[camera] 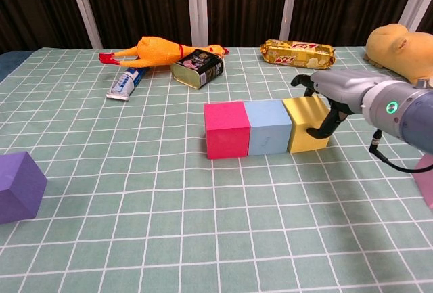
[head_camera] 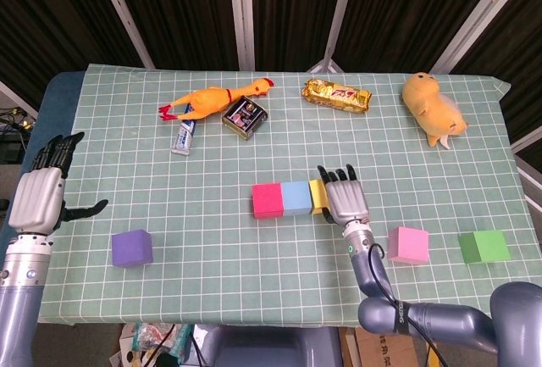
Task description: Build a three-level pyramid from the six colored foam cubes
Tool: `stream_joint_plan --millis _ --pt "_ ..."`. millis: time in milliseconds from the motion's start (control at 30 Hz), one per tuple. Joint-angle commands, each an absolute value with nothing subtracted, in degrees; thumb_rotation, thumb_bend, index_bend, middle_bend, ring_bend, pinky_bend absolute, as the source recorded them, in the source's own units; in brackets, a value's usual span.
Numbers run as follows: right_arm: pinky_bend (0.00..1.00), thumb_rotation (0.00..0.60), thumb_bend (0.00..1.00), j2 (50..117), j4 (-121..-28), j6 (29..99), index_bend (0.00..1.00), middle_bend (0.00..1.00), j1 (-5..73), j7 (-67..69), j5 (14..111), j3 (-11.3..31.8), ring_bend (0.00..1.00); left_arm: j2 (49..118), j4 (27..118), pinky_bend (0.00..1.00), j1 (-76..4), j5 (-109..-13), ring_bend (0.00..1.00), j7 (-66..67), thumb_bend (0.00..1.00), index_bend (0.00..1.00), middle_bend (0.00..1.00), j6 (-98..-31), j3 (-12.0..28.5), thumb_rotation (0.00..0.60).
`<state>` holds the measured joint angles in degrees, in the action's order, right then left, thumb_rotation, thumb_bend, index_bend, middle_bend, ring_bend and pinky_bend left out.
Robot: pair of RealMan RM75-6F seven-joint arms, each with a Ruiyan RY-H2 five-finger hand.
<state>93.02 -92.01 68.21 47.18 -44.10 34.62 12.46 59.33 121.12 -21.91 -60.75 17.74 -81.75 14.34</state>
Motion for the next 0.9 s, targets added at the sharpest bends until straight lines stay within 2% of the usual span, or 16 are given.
stream_joint_plan --millis 33,900 --pt "0.00 0.600 0.43 93.1 -91.9 68.1 0.00 0.30 47.2 -44.2 34.4 12.5 0.15 59.3 121.1 0.08 -21.9 -60.7 0.01 17.7 0.11 0.00 0.07 -81.7 14.4 0.600" --pt "0.00 0.600 0.43 93.9 -91.5 68.3 0.00 0.30 47.5 -45.2 33.5 12.9 0.15 59.2 120.9 0.08 -22.0 -60.1 0.01 17.7 0.11 0.00 0.07 -81.2 14.5 0.600"
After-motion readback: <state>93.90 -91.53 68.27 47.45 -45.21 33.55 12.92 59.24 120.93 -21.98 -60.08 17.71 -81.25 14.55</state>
